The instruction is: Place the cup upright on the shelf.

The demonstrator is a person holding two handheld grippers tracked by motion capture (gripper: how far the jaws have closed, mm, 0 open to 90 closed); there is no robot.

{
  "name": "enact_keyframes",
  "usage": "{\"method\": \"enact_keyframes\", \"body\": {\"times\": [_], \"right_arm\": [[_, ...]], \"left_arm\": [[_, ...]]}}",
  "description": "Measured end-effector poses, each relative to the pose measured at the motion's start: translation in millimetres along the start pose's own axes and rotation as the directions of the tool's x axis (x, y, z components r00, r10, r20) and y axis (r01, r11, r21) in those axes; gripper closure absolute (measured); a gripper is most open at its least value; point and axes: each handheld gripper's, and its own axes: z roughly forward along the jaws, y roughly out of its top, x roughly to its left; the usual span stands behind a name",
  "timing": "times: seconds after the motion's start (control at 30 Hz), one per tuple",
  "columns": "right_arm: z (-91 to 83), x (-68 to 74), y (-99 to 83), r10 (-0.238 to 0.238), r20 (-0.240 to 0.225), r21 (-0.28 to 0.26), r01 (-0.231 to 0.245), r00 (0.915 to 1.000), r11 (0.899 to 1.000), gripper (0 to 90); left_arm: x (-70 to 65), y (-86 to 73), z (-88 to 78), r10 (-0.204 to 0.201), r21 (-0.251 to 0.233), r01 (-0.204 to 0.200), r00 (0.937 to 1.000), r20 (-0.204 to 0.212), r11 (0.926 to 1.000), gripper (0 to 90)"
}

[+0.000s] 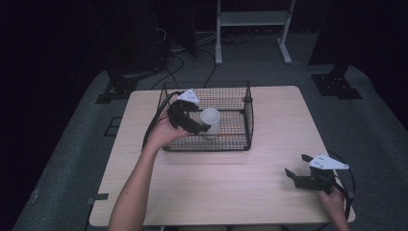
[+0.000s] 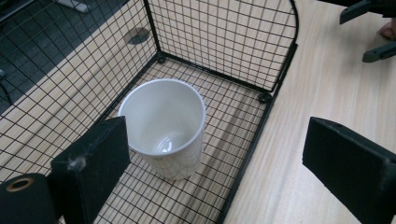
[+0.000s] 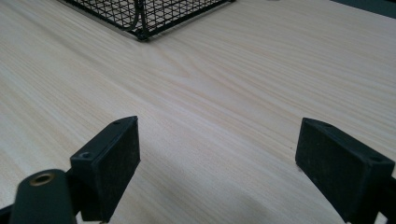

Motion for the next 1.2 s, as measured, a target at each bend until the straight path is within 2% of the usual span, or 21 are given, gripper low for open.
{"method": "enact_keyframes", "body": {"times": [0.33,0.43,0.57,0.73,0.77,0.93,1.07,1.13,1.2], "right_arm": [[0.2,0.0,0.1,0.0,0.002,0.001,0.0,1.0,1.0,13.1],[0.2,0.1,0.1,0.0,0.002,0.002,0.0,1.0,1.0,13.1],[0.2,0.0,0.1,0.001,0.003,0.002,-0.001,1.0,1.0,13.1],[0.3,-0.1,0.1,0.002,0.004,0.001,-0.002,1.0,1.0,13.1],[0.2,-0.1,0.1,0.003,0.003,0.002,-0.003,1.0,1.0,13.1],[0.4,0.1,0.2,0.004,0.004,0.004,-0.004,1.0,1.0,13.1],[0.4,0.1,0.2,0.004,0.004,0.005,-0.004,1.0,1.0,13.1],[0.4,0.2,0.2,0.004,0.005,0.004,-0.004,1.0,1.0,13.1],[0.4,0.2,0.2,0.004,0.005,0.004,-0.004,1.0,1.0,13.1]], "left_arm": [[-13.6,-7.2,-9.5,0.014,-0.02,-0.014,0.9999,0.003,0.9997,6.7],[-18.6,-10.3,-12.7,0.025,-0.025,-0.025,0.9997,-0.008,0.9994,6.7],[-22.5,-17.2,-16.8,0.017,-0.029,-0.017,0.9999,-0.001,0.9994,6.7],[-27.7,-22.0,-20.5,0.021,-0.038,-0.021,0.9997,-0.011,0.999,6.7],[-29.6,-25.2,-23.0,0.014,-0.054,-0.015,0.9999,-0.007,0.9985,6.7],[-35.3,-28.3,-26.7,0.03,-0.048,-0.031,0.9994,-0.016,0.9984,6.7],[-39.1,-33.8,-29.9,0.025,-0.065,-0.026,0.9995,-0.02,0.9975,6.7],[-40.0,-35.4,-29.8,0.033,-0.057,-0.034,0.999,-0.031,0.9978,6.7],[-40.9,-38.1,-29.0,0.024,-0.052,-0.025,0.9994,-0.026,0.9984,6.7]]}}
